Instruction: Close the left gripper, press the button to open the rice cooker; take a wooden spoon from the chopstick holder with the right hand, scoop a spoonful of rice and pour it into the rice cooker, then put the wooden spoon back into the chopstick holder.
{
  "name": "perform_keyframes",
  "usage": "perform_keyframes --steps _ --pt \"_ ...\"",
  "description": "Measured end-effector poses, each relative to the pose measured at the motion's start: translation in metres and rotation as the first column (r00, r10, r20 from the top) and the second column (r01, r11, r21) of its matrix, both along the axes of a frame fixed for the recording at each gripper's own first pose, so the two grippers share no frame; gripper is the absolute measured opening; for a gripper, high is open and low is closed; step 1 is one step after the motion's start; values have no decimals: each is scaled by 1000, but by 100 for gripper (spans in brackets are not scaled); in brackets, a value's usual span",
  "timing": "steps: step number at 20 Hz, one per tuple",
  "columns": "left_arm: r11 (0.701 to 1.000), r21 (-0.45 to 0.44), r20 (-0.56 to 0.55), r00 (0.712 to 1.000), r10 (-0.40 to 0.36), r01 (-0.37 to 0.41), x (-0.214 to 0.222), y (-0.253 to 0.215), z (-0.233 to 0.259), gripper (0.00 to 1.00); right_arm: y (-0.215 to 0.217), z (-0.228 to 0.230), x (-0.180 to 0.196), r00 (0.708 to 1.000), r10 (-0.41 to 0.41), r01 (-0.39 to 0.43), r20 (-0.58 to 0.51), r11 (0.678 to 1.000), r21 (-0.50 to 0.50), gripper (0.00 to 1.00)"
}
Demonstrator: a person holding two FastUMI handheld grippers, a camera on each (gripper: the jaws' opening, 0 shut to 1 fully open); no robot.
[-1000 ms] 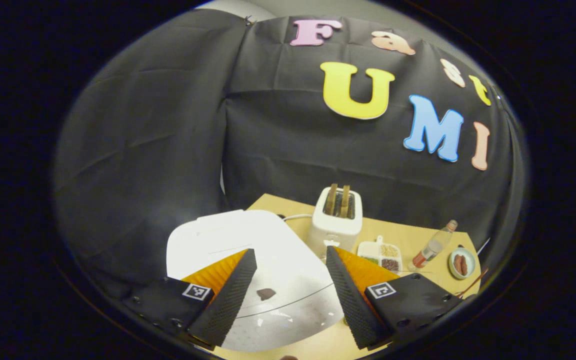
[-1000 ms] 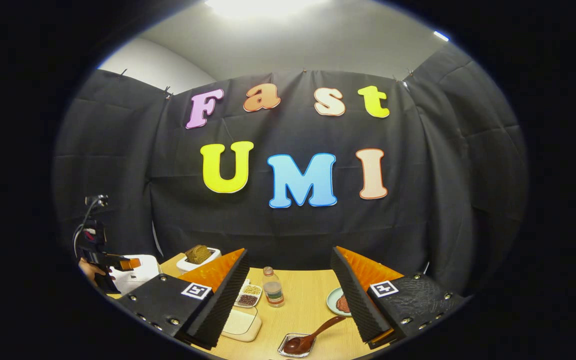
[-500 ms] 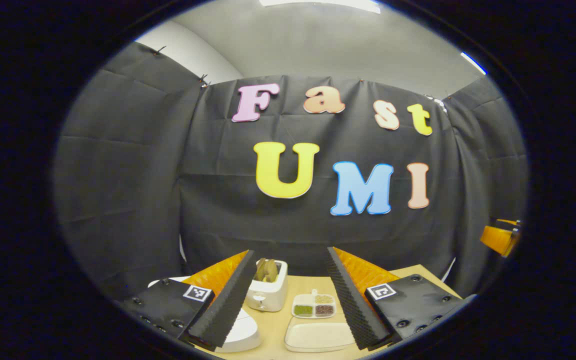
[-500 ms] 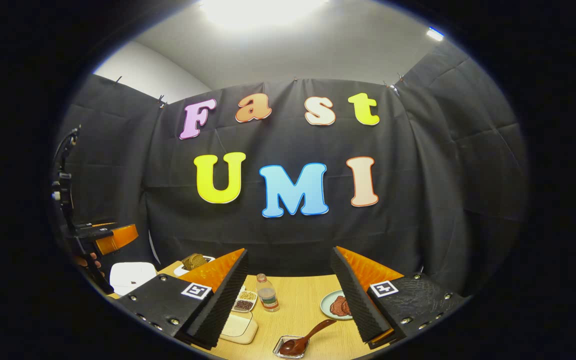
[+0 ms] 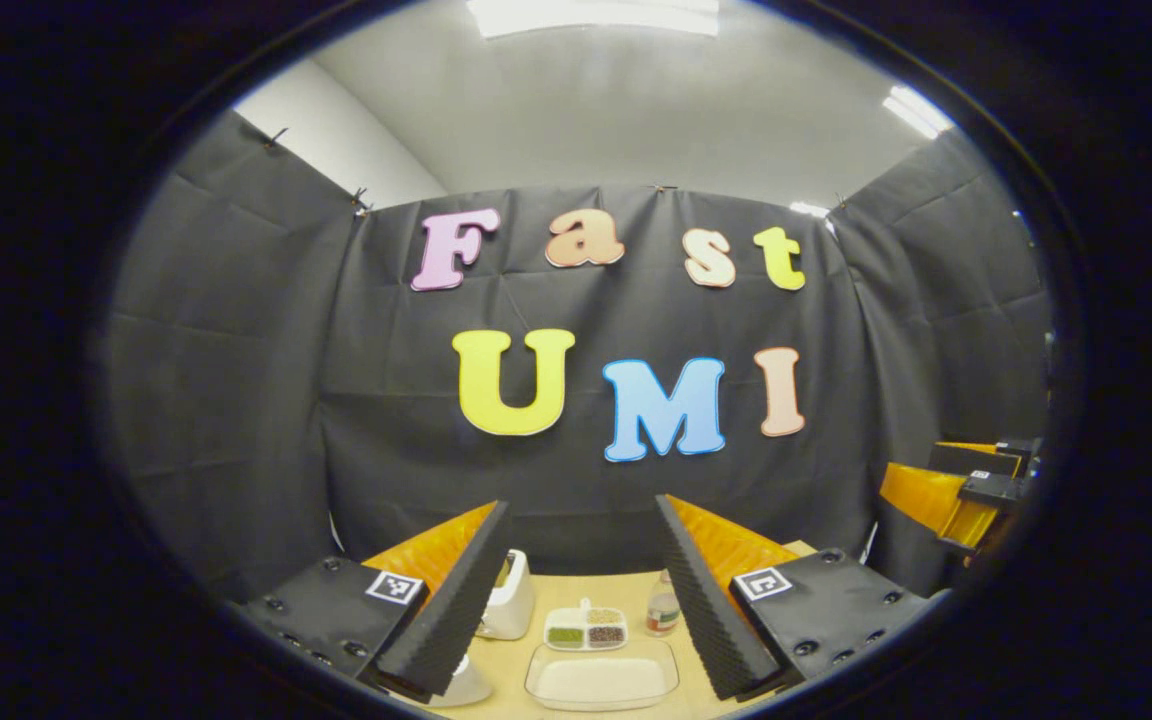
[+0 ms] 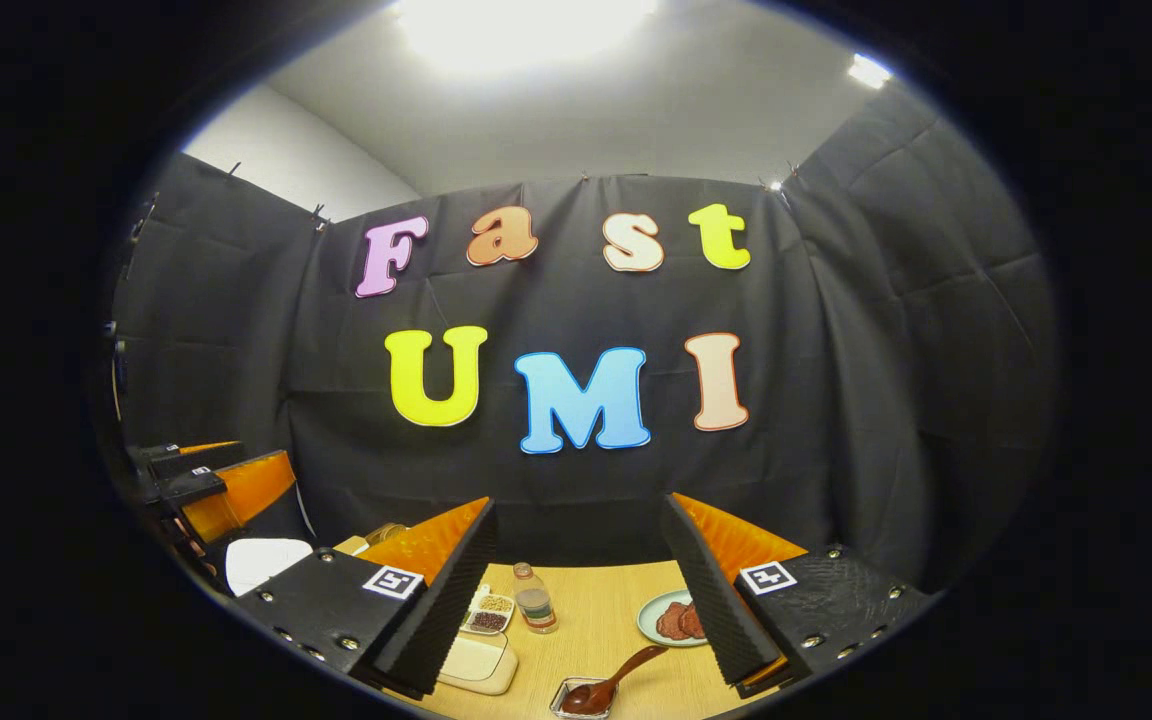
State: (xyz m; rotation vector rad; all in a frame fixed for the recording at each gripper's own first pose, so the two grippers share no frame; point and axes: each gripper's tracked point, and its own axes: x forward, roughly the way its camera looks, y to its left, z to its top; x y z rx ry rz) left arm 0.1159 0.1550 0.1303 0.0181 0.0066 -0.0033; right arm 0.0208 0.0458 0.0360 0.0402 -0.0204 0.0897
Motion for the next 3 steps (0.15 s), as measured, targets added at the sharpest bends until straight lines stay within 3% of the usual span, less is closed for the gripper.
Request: perform_keyframes --steps 3 --pt "1000 -10 -7 1000 -9 8 -2 -1 1 96 7 -1 -4 1000 -2 2 -3 1000 -6 99"
